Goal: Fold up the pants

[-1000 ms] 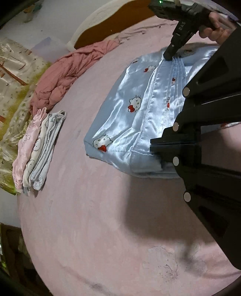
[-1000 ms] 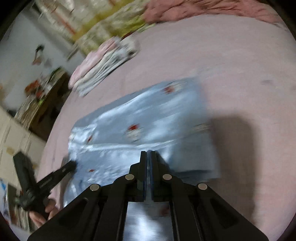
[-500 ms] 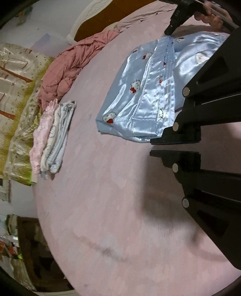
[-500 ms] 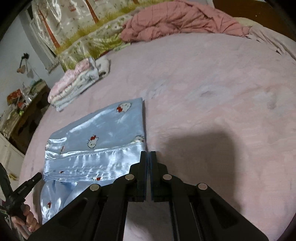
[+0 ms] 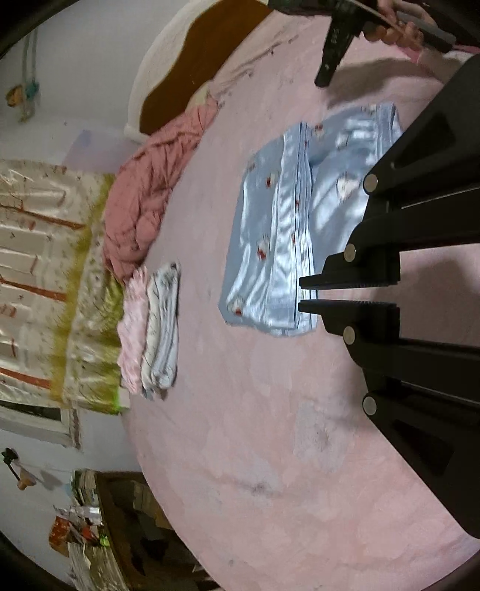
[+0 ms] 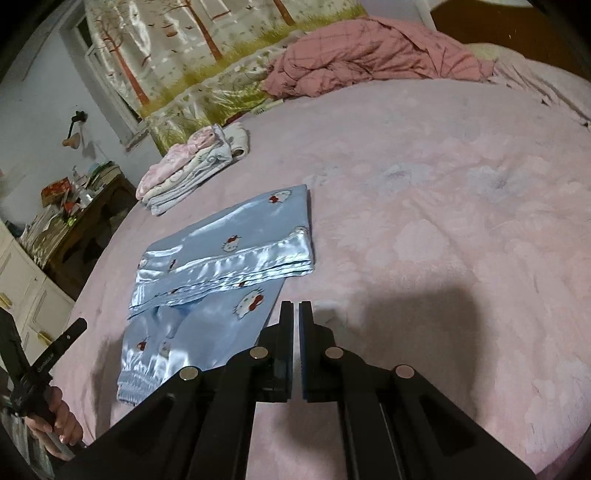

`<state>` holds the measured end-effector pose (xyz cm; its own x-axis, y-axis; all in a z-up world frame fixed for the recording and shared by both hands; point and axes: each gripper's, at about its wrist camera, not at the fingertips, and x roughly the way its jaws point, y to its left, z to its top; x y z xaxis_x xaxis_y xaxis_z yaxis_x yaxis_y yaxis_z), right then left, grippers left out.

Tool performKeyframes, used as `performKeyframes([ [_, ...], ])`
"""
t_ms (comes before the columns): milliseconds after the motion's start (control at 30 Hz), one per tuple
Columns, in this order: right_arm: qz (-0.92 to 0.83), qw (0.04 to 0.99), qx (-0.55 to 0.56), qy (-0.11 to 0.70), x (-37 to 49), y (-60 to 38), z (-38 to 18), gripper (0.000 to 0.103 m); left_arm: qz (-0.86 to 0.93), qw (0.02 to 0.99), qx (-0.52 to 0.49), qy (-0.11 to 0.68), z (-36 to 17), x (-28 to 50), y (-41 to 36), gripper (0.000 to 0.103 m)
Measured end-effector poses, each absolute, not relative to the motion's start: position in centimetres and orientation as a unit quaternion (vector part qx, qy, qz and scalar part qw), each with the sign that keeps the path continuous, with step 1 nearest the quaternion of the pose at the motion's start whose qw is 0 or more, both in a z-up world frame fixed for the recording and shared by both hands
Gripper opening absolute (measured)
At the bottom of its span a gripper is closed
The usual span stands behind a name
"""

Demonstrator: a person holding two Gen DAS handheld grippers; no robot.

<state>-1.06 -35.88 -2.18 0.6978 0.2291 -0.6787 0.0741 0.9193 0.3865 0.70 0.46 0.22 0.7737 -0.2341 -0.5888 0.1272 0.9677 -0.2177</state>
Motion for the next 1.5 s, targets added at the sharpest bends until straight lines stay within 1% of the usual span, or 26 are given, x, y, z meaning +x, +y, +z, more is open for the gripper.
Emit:
performKeyframes([
  [100,0.051,0.906,0.179,0.381,-2.0,-35.2,-1.8,0.002,-0.110,0.938,-0.077,0.320,0.1,-0.1,-0.2,0.004],
  [200,0.082,0.899,0.201,0.381,-2.6,-35.1,-2.1,0.002,-0.110,0.934,-0.065,0.332,-0.8,-0.4,-0.7,0.004],
  [367,0.090,0.896,0.191,0.390,-3.4,-34.1,-2.8,0.002,-0.107,0.928,-0.058,0.351,-2.5,-1.5,-1.3,0.004],
  [467,0.092,0.896,0.180,0.396,-4.0,-33.2,-3.3,0.002,-0.113,0.926,-0.050,0.357,-3.5,-2.4,-1.9,0.008],
  [500,0.087,0.898,0.172,0.395,-4.1,-32.8,-3.4,0.002,-0.115,0.925,-0.049,0.359,-3.7,-2.7,-2.1,0.012],
  [567,0.072,0.905,0.142,0.394,-4.5,-31.9,-3.8,0.002,-0.117,0.923,-0.042,0.365,-4.3,-2.9,-2.7,0.023],
  [633,0.060,0.908,0.124,0.396,-4.8,-31.3,-4.5,0.002,-0.119,0.921,-0.036,0.369,-5.0,-3.1,-3.2,0.050],
  [700,0.056,0.910,0.127,0.390,-5.0,-31.3,-4.7,0.002,-0.107,0.923,-0.028,0.370,-5.7,-3.3,-3.5,0.063],
  [733,0.049,0.915,0.126,0.379,-5.3,-31.3,-4.5,0.002,-0.101,0.924,-0.024,0.369,-6.1,-3.4,-3.6,0.068],
  [767,0.042,0.918,0.123,0.374,-5.4,-31.4,-4.5,0.002,-0.100,0.925,-0.018,0.366,-6.4,-3.6,-3.7,0.069],
  [800,0.028,0.921,0.118,0.370,-5.5,-31.4,-4.4,0.005,-0.099,0.928,-0.006,0.359,-6.7,-3.9,-4.0,0.073],
  [833,0.020,0.922,0.115,0.370,-5.5,-31.3,-4.4,0.010,-0.098,0.931,0.013,0.351,-6.8,-4.2,-4.5,0.083],
  [867,0.017,0.922,0.113,0.370,-5.6,-31.3,-4.4,0.026,-0.100,0.932,0.028,0.346,-7.0,-4.5,-4.9,0.088],
  [900,0.015,0.924,0.111,0.367,-5.7,-31.4,-4.4,0.050,-0.099,0.935,0.039,0.339,-7.2,-4.7,-5.3,0.096],
  [933,0.009,0.928,0.107,0.357,-5.9,-31.3,-4.1,0.064,-0.097,0.938,0.045,0.329,-7.3,-5.0,-5.4,0.098],
  [967,-0.002,0.936,0.102,0.337,-6.4,-31.3,-3.7,0.081,-0.097,0.940,0.041,0.323,-7.4,-5.1,-5.3,0.098],
  [1033,-0.018,0.949,0.086,0.303,-7.3,-31.0,-3.1,0.084,-0.107,0.941,0.020,0.321,-7.5,-5.1,-4.6,0.099],
  [1067,-0.017,0.951,0.079,0.298,-7.5,-30.9,-2.9,0.085,-0.111,0.940,0.012,0.323,-7.4,-4.9,-4.4,0.100],
  [1133,-0.013,0.950,0.072,0.303,-7.6,-30.6,-3.0,0.086,-0.113,0.939,0.014,0.324,-7.4,-4.9,-4.5,0.102],
  [1233,-0.016,0.949,0.065,0.309,-7.6,-30.5,-3.0,0.086,-0.105,0.941,0.032,0.319,-7.5,-5.0,-5.1,0.102],
  [1367,-0.013,0.943,0.069,0.324,-7.1,-30.6,-3.3,0.087,-0.111,0.942,0.020,0.317,-7.6,-5.0,-4.7,0.102],
  [1500,-0.009,0.943,0.066,0.327,-7.2,-30.3,-3.5,0.087,-0.099,0.941,0.031,0.323,-7.5,-5.0,-5.2,0.102],
])
